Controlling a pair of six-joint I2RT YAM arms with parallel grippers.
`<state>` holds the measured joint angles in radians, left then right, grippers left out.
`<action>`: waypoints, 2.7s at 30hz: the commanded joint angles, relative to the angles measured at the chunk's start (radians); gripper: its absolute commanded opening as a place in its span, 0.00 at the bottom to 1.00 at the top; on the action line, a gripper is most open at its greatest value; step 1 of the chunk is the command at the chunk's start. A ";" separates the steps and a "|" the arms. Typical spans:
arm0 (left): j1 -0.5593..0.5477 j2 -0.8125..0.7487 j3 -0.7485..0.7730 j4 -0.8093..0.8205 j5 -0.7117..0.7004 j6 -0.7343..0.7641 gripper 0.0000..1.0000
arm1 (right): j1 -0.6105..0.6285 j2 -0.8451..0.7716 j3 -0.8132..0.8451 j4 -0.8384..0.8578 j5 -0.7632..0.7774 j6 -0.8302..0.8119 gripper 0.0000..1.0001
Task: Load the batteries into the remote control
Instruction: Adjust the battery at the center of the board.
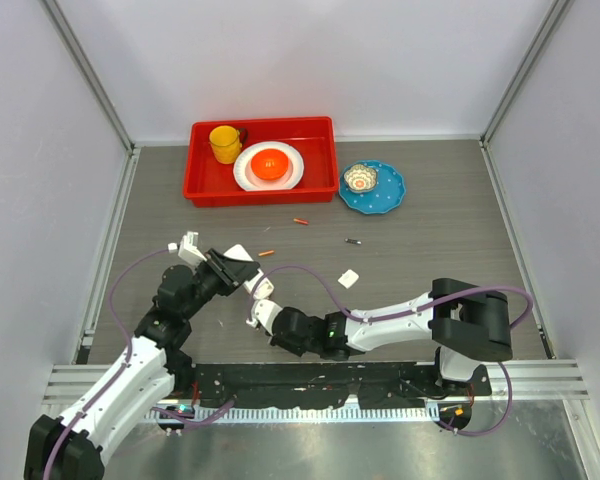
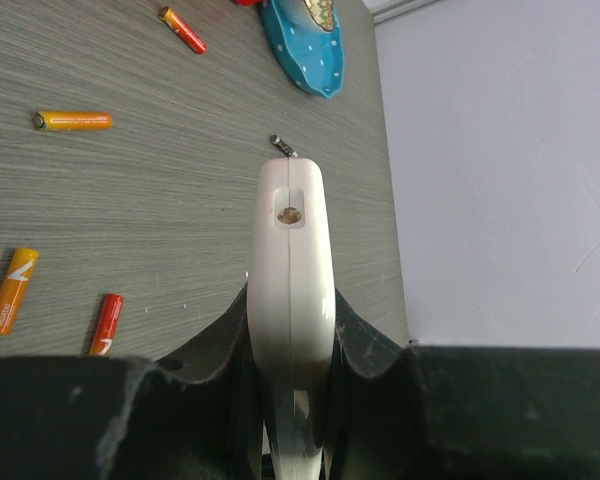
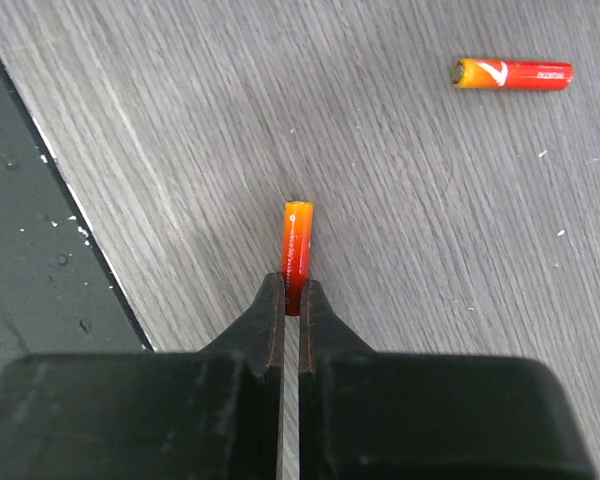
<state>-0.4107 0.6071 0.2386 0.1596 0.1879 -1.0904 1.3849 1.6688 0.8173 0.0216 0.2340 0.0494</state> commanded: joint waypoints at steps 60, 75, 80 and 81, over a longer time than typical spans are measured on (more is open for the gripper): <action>0.016 -0.089 -0.047 0.351 0.156 0.027 0.00 | -0.274 0.034 0.171 -0.670 0.381 1.868 0.01; 0.016 -0.136 -0.051 0.271 0.127 0.032 0.00 | -0.279 0.032 0.175 -0.661 0.355 1.816 0.46; 0.016 -0.138 -0.051 0.267 0.127 0.032 0.00 | -0.277 0.006 0.209 -0.667 0.360 1.712 0.50; 0.016 -0.139 -0.050 0.265 0.127 0.032 0.00 | -0.277 -0.003 0.220 -0.663 0.372 1.675 0.50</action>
<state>-0.3988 0.4812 0.1864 0.3965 0.3149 -1.0657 1.1095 1.7069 0.9901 -0.6254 0.5621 1.8297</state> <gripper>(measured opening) 0.256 0.495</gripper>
